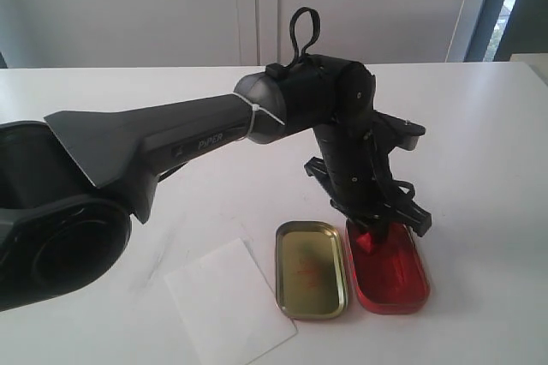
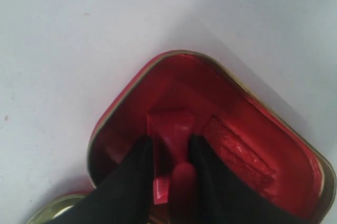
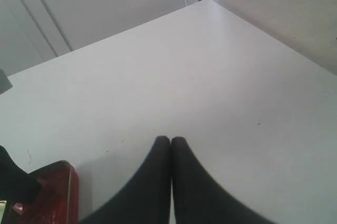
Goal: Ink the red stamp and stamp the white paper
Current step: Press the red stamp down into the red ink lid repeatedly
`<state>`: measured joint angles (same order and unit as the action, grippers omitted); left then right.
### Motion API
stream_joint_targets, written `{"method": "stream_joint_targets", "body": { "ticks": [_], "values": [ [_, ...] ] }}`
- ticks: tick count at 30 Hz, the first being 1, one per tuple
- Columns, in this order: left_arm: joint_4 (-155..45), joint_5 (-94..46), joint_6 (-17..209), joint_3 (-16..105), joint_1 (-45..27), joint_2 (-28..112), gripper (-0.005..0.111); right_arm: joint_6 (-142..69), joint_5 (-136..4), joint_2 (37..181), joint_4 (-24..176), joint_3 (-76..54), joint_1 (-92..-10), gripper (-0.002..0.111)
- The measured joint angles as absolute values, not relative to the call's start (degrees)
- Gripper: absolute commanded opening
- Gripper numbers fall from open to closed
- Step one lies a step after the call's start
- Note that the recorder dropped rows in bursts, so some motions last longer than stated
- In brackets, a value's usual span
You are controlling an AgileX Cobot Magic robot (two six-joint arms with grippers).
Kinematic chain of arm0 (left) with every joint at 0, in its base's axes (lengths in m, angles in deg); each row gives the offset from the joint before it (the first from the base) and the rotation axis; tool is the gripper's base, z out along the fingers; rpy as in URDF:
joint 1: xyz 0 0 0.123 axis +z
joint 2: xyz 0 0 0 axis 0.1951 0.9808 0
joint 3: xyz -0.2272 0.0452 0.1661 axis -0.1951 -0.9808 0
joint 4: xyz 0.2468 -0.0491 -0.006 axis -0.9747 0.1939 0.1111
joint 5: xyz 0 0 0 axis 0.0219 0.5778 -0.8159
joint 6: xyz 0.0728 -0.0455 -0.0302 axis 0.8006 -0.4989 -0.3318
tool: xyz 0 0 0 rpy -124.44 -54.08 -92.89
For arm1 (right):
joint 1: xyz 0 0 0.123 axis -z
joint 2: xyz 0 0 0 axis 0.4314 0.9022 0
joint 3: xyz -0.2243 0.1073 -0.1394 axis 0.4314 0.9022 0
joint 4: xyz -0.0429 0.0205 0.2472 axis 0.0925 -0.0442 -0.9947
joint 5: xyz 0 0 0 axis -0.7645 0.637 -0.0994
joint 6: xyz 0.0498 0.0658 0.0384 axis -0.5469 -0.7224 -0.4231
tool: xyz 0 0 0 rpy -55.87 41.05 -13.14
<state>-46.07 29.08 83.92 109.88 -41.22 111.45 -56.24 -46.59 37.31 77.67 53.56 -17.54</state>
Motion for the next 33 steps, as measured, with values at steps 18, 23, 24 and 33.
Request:
{"method": "stream_joint_targets", "body": {
  "ticks": [18, 23, 24, 33],
  "values": [
    [-46.55, 29.19, 83.81, 109.97, -41.22, 111.45, 0.0, -56.33, -46.59, 37.31, 77.67, 53.56, -17.54, 0.0],
    [-46.55, 29.19, 83.81, 109.97, -41.22, 111.45, 0.0, -56.33, -46.59, 37.31, 77.67, 53.56, -17.54, 0.0],
    [-46.55, 29.19, 83.81, 109.97, -41.22, 111.45, 0.0, -56.33, -46.59, 37.31, 77.67, 53.56, -17.54, 0.0],
    [-47.14, 29.19, 83.81, 109.97, -41.42, 111.01, 0.0, -56.33, -46.59, 37.31, 77.67, 53.56, -17.54, 0.0]
  ]
}}
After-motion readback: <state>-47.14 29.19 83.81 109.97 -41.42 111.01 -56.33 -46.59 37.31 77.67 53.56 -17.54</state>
